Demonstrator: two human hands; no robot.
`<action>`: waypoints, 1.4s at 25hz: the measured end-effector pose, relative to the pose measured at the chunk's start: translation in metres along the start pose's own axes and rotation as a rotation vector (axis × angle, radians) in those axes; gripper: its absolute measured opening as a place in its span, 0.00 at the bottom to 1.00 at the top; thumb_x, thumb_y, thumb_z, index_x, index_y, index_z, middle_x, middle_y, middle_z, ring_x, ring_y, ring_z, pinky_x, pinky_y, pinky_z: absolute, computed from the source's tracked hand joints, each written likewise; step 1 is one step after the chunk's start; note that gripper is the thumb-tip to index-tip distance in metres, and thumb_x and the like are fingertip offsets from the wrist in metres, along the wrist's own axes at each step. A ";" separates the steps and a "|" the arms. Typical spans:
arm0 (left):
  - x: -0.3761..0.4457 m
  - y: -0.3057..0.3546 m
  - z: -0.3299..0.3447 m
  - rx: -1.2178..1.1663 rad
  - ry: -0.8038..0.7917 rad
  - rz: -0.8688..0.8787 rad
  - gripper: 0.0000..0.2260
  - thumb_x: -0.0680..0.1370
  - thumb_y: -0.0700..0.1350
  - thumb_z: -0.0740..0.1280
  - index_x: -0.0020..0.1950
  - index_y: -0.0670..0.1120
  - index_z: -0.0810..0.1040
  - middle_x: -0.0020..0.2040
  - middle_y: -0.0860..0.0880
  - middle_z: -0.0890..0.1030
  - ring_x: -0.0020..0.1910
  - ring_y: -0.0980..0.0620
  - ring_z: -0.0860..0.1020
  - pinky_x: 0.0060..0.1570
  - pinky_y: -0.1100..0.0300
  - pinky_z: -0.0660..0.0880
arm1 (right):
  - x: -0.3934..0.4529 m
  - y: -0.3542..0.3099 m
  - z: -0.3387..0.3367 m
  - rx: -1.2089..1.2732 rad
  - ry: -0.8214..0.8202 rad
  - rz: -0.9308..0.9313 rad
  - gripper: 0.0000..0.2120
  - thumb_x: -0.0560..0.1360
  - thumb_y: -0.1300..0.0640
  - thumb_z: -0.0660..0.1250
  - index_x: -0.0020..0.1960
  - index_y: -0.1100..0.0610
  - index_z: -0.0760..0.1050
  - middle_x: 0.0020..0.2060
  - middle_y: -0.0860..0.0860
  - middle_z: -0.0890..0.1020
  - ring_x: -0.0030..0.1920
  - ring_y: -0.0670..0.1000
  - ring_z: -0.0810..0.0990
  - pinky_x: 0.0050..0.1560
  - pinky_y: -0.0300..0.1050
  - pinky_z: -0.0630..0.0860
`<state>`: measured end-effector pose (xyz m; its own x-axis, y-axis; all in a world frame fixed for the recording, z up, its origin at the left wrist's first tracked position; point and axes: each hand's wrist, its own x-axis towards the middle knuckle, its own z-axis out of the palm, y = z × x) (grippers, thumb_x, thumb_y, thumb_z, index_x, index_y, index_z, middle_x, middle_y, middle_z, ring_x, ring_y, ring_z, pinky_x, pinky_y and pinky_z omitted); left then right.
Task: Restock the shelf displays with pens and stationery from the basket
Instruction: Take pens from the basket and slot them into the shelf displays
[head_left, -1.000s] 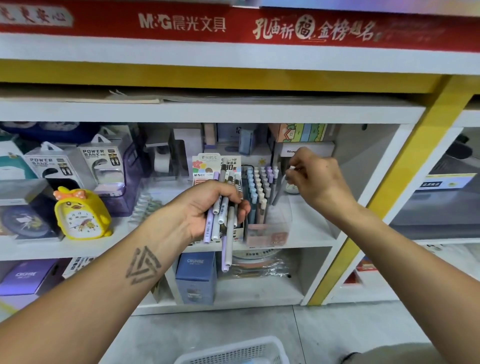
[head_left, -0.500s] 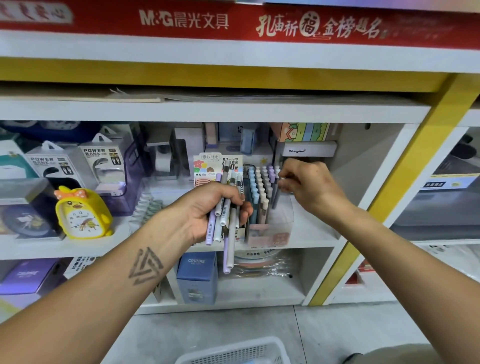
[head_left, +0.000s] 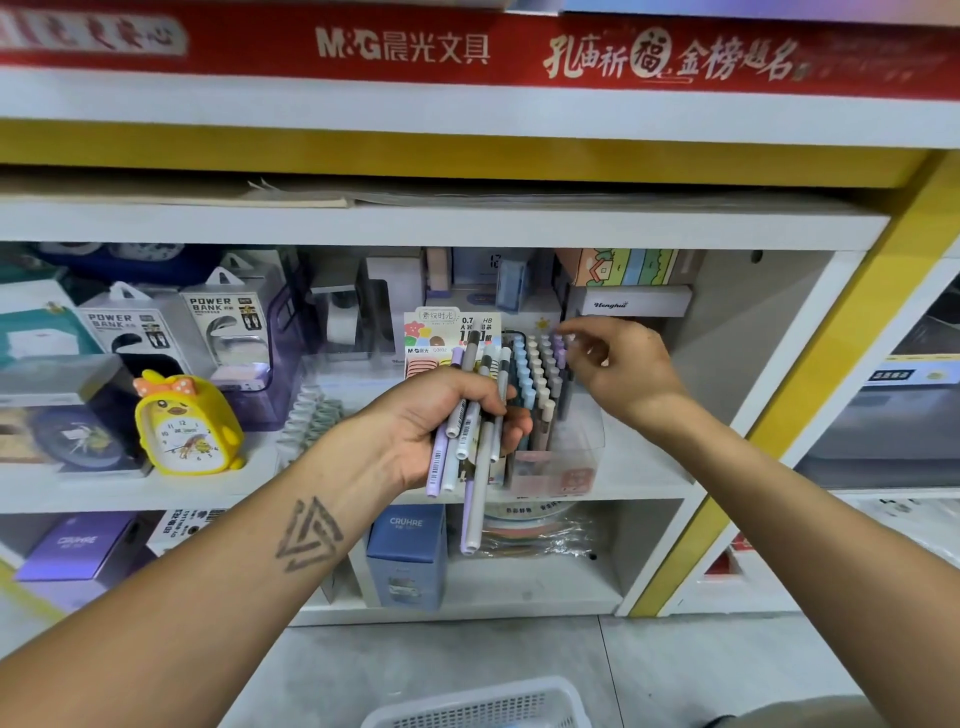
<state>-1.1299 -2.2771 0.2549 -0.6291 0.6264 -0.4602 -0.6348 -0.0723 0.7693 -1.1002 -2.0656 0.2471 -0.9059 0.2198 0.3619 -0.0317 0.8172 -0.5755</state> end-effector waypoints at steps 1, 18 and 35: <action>-0.001 0.000 0.000 -0.005 -0.005 -0.003 0.11 0.73 0.28 0.59 0.52 0.36 0.76 0.39 0.36 0.82 0.34 0.44 0.81 0.38 0.57 0.81 | -0.001 -0.008 0.001 0.165 -0.043 0.044 0.10 0.79 0.60 0.67 0.59 0.52 0.81 0.42 0.52 0.83 0.39 0.48 0.78 0.45 0.46 0.78; -0.006 0.000 -0.004 0.006 0.025 -0.006 0.09 0.73 0.27 0.58 0.48 0.35 0.76 0.39 0.34 0.82 0.36 0.40 0.84 0.38 0.49 0.83 | 0.002 -0.034 -0.011 0.975 -0.049 0.301 0.08 0.75 0.69 0.69 0.53 0.62 0.79 0.33 0.55 0.82 0.28 0.50 0.76 0.26 0.40 0.73; 0.004 -0.003 0.011 0.007 0.084 0.017 0.08 0.74 0.28 0.59 0.46 0.36 0.75 0.35 0.37 0.81 0.29 0.45 0.80 0.31 0.57 0.80 | -0.014 0.025 -0.012 -0.217 0.104 -0.182 0.09 0.80 0.54 0.67 0.60 0.51 0.75 0.49 0.52 0.85 0.44 0.57 0.83 0.43 0.55 0.81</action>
<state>-1.1257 -2.2663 0.2559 -0.6751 0.5579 -0.4827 -0.6211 -0.0768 0.7799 -1.0829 -2.0420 0.2362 -0.8453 0.1038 0.5241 -0.0884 0.9403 -0.3287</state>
